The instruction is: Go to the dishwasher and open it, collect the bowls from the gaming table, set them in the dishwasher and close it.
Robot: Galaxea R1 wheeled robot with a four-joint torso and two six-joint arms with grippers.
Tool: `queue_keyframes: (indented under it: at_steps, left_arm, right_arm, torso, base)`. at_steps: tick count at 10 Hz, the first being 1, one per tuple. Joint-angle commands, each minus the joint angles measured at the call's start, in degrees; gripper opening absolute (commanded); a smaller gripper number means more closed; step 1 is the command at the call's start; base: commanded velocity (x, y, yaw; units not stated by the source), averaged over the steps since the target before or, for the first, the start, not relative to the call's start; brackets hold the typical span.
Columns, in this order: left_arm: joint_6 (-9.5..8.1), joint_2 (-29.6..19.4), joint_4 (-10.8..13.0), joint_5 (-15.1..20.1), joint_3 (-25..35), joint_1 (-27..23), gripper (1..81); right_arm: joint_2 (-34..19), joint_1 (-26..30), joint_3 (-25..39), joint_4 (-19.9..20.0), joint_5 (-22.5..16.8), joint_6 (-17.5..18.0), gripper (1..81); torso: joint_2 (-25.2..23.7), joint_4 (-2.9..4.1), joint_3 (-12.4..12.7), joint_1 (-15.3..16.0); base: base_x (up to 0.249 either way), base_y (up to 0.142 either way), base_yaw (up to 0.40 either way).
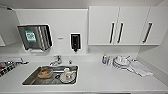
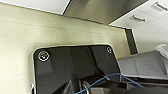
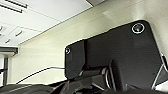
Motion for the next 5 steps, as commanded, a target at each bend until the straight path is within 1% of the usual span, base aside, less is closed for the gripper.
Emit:
queue_keyframes:
  at_steps: [1,2,3,5]
  left_arm:
    - [0.46,-13.9,0.1,-2.0,13.9,-2.3,81.1]
    - [0.37,-16.2,0.2,-3.1,15.9,-2.3,81.1]
    - [0.37,-18.1,0.2,-3.2,17.7,-2.5,81.1]
    - [0.90,-21.5,0.3,-3.1,21.5,-3.8,81.1]
  right_arm:
    - [-3.0,4.9,3.5,1.1,-2.9,0.9,81.1]
    - [-4.2,5.4,4.9,1.1,-2.9,1.0,81.1]
    - [-5.4,6.0,6.2,1.1,-2.9,1.3,81.1]
    - [-7.8,7.4,8.3,1.1,-2.9,2.2,81.1]
  torso:
    - [-5.7,0.00,0.0,3.7]
    - [-5.8,0.00,0.0,3.7]
    - [-6.2,0.00,0.0,3.9]
    - [-9.2,0.00,0.0,5.8]
  base:
    - [0.000,0.000,0.000]
    - [0.000,0.000,0.000]
    - [0.000,0.000,0.000]
    - [0.000,0.000,0.000]
